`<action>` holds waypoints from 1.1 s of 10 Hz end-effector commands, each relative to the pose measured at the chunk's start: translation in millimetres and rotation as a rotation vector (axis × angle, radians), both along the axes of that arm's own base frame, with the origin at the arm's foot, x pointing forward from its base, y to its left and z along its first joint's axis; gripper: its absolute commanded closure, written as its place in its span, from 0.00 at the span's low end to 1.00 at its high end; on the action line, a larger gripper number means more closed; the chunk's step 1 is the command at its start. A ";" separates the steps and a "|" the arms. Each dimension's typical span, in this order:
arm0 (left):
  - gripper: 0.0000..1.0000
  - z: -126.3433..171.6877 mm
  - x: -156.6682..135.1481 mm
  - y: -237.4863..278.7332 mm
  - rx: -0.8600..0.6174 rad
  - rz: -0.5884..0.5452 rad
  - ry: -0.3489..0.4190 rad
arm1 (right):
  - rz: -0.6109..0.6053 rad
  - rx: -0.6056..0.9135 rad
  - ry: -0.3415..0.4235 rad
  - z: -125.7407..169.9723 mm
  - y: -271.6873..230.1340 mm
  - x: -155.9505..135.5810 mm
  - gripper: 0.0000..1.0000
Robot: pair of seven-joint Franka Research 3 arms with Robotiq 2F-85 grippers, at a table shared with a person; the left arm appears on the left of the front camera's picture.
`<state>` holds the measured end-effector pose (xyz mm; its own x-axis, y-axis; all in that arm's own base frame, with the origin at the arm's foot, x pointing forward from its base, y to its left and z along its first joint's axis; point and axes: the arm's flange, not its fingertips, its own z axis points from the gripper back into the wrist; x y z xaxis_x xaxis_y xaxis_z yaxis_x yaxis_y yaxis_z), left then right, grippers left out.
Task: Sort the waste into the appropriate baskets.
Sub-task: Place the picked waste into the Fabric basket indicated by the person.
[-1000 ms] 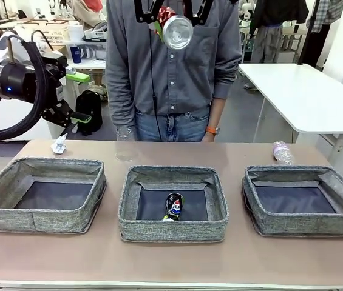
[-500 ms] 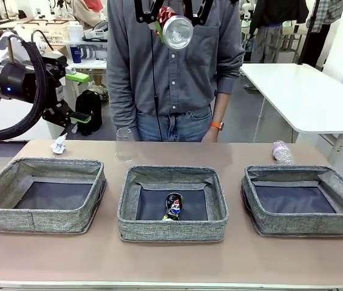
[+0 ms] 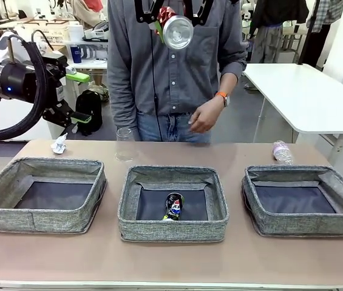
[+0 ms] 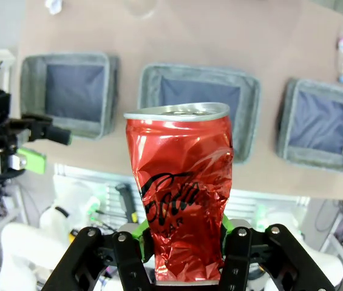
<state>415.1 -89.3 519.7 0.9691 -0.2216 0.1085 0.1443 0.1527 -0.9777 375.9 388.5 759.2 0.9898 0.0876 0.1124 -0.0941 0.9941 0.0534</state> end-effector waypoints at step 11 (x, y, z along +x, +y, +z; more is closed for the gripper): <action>0.00 1.4 -1.8 0.8 0.006 -0.006 -0.012 | 0.000 0.005 -0.015 -1.6 1.2 -1.3 0.71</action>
